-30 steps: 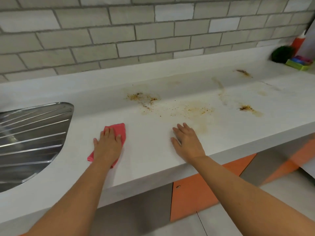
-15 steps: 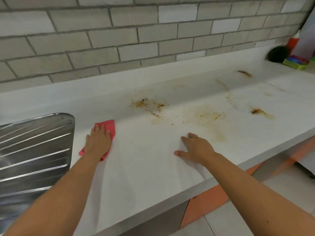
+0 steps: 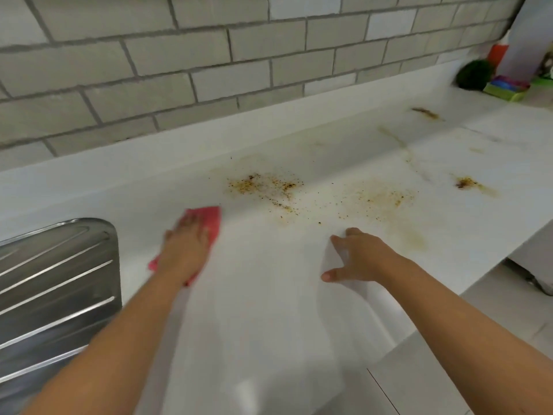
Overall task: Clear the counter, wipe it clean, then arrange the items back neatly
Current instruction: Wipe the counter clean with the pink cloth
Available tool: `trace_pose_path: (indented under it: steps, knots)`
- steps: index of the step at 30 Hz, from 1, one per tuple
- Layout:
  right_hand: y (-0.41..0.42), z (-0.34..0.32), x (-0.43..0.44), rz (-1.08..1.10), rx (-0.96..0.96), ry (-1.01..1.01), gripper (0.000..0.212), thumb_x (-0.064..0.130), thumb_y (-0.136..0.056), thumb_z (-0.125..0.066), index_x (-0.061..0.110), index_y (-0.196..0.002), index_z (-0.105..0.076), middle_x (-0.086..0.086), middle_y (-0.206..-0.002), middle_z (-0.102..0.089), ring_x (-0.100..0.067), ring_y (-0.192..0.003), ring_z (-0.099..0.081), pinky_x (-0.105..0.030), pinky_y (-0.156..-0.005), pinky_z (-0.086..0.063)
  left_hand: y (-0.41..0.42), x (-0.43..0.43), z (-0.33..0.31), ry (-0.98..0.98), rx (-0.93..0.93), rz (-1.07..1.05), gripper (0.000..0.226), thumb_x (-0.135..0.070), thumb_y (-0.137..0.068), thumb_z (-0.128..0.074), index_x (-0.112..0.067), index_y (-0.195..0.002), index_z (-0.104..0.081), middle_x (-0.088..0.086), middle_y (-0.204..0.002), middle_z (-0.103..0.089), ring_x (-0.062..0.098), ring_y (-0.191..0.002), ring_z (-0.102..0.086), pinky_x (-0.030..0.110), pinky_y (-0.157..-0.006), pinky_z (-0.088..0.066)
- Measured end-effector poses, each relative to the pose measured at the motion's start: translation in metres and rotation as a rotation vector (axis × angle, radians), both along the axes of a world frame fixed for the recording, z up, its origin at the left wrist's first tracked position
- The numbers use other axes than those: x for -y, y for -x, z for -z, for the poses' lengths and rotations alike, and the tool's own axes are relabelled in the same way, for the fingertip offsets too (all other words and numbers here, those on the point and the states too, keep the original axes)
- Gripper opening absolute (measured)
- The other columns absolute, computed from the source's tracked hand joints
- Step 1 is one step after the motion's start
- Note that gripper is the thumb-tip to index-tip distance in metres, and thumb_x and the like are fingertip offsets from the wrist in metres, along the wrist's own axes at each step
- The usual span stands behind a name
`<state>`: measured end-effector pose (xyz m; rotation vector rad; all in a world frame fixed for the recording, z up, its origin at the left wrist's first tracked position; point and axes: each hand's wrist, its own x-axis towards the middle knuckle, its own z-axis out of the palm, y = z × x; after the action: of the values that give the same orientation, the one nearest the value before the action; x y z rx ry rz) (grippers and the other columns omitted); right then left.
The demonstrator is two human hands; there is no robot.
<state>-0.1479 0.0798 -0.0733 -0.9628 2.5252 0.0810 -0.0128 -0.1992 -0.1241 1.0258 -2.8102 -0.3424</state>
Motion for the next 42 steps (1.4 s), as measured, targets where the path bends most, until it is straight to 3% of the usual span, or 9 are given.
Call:
trace_pose_path:
  steps: [5,9,14,18,21,26,30,37,42]
  knots:
    - [-0.001,0.0,0.001,0.005,-0.001,-0.002,0.095,0.064,-0.075,-0.059,0.021,-0.149,-0.017,-0.011,-0.152,-0.019,-0.029,-0.136,-0.029,-0.037,-0.108,-0.035,0.057,0.069,-0.006,-0.032,0.072,-0.153,0.051,-0.027,-0.1,-0.019,-0.005,-0.146,-0.018,0.015,-0.155,-0.014,0.031,-0.141,-0.017,0.051,-0.114,-0.017]
    - [0.0,-0.003,0.004,0.007,0.001,-0.007,0.096,0.064,-0.074,-0.061,0.021,-0.148,-0.019,-0.011,-0.151,-0.023,-0.028,-0.135,-0.032,-0.037,-0.108,-0.035,0.105,0.0,-0.005,-0.044,0.043,0.113,0.051,-0.028,-0.1,-0.017,-0.007,-0.146,-0.017,0.012,-0.156,-0.012,0.027,-0.142,-0.016,0.049,-0.115,-0.017]
    - [-0.004,-0.006,0.0,0.019,0.017,0.012,0.096,0.063,-0.076,-0.06,0.024,-0.15,-0.012,-0.009,-0.154,-0.016,-0.029,-0.142,-0.02,-0.038,-0.111,-0.03,0.062,-0.08,0.004,-0.053,0.051,0.433,0.051,-0.033,-0.101,-0.015,-0.018,-0.15,-0.006,-0.002,-0.158,0.003,0.013,-0.146,0.0,0.036,-0.117,-0.003]
    - [-0.002,-0.003,0.0,0.025,0.029,0.024,0.097,0.063,-0.076,-0.06,0.024,-0.15,-0.01,-0.009,-0.157,-0.008,-0.028,-0.145,-0.01,-0.04,-0.113,-0.029,0.063,0.0,-0.002,0.034,0.049,0.205,0.05,-0.026,-0.1,-0.022,-0.008,-0.147,-0.019,0.009,-0.156,-0.015,0.024,-0.141,-0.025,0.042,-0.111,-0.021]
    - [0.0,0.001,0.001,0.036,0.039,0.031,0.099,0.062,-0.075,-0.061,0.024,-0.15,-0.008,-0.007,-0.158,-0.004,-0.029,-0.146,-0.006,-0.041,-0.114,-0.028,0.093,0.034,-0.01,-0.016,0.095,0.038,0.051,-0.027,-0.1,-0.018,-0.005,-0.147,-0.017,0.011,-0.156,-0.014,0.026,-0.142,-0.019,0.047,-0.114,-0.018]
    - [-0.001,0.0,0.0,0.038,0.038,0.049,0.099,0.061,-0.075,-0.063,0.025,-0.15,-0.01,-0.006,-0.157,-0.007,-0.03,-0.145,-0.008,-0.041,-0.113,-0.03,0.125,-0.054,-0.005,-0.007,0.056,0.308,0.051,-0.026,-0.101,-0.02,-0.004,-0.147,-0.014,0.014,-0.156,-0.01,0.027,-0.144,-0.014,0.047,-0.115,-0.016]
    - [-0.003,0.001,-0.002,0.069,0.024,0.1,0.102,0.061,-0.071,-0.067,0.016,-0.147,-0.015,-0.004,-0.153,-0.02,-0.029,-0.14,-0.022,-0.039,-0.106,-0.037,0.077,-0.095,0.0,-0.086,0.048,0.532,0.053,-0.037,-0.101,-0.016,-0.02,-0.149,-0.002,-0.007,-0.157,0.005,0.01,-0.145,0.001,0.035,-0.117,0.001]
    - [-0.001,0.007,-0.002,0.096,0.004,0.163,0.103,0.06,-0.067,-0.071,0.012,-0.143,-0.02,-0.001,-0.144,-0.033,-0.025,-0.13,-0.035,-0.036,-0.099,-0.042,0.124,-0.011,-0.011,-0.022,0.109,0.148,0.051,-0.027,-0.101,-0.017,-0.004,-0.146,-0.017,0.012,-0.155,-0.016,0.026,-0.141,-0.021,0.049,-0.115,-0.014]
    - [-0.002,0.009,-0.006,0.079,-0.007,0.181,0.106,0.061,-0.069,-0.068,0.014,-0.147,-0.014,-0.001,-0.149,-0.027,-0.024,-0.134,-0.032,-0.037,-0.103,-0.039,0.108,-0.095,-0.003,-0.092,0.041,0.425,0.052,-0.029,-0.101,-0.02,-0.012,-0.149,-0.011,0.003,-0.158,-0.005,0.019,-0.145,-0.011,0.039,-0.117,-0.005]
